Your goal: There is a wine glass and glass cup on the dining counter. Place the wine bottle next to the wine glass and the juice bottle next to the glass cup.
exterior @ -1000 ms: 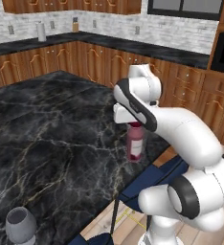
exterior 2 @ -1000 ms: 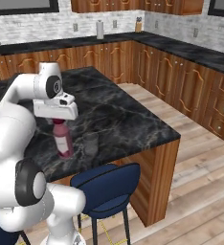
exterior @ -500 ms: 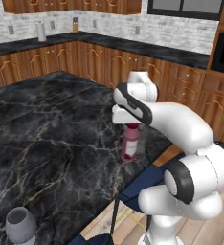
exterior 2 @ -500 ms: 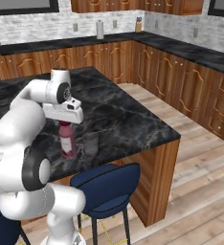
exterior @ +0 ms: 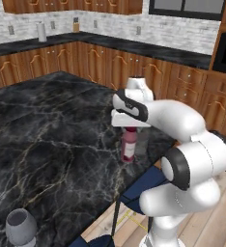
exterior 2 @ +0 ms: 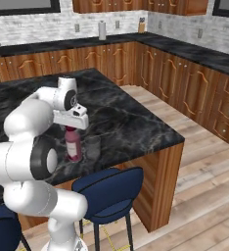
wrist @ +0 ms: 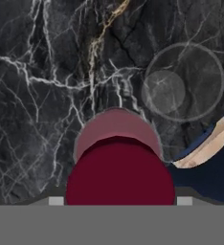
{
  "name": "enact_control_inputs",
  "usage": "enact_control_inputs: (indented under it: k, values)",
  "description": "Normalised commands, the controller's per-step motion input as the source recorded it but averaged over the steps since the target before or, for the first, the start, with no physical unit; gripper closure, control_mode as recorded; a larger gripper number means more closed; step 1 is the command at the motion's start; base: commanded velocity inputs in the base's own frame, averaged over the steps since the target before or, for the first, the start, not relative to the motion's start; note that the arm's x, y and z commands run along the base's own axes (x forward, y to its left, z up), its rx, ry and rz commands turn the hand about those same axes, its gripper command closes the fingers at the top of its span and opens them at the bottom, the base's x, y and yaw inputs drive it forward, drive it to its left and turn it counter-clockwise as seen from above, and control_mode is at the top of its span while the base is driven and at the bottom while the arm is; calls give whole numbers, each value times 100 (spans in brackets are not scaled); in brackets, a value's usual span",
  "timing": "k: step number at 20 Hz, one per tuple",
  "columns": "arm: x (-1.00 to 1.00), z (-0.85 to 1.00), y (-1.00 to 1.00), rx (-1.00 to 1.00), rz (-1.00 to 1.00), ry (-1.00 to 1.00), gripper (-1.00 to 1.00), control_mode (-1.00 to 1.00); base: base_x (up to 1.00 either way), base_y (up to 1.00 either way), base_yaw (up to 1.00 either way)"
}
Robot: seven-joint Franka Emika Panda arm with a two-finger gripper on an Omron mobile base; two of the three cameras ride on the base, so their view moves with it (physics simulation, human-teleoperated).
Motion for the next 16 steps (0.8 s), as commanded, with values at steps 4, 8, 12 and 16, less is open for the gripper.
enact_control_inputs:
  k: [4, 8, 12, 16]
  values:
    - [27, -33, 0, 0, -3, 0, 100, -100, 0, 0, 0]
    - [11, -37, 0, 0, -2, 0, 100, -100, 0, 0, 0]
    - [-2, -37, 0, -2, -2, 0, 100, -100, 0, 0, 0]
    - [-15, -38, -1, -3, -4, 0, -100, -100, 0, 0, 0]
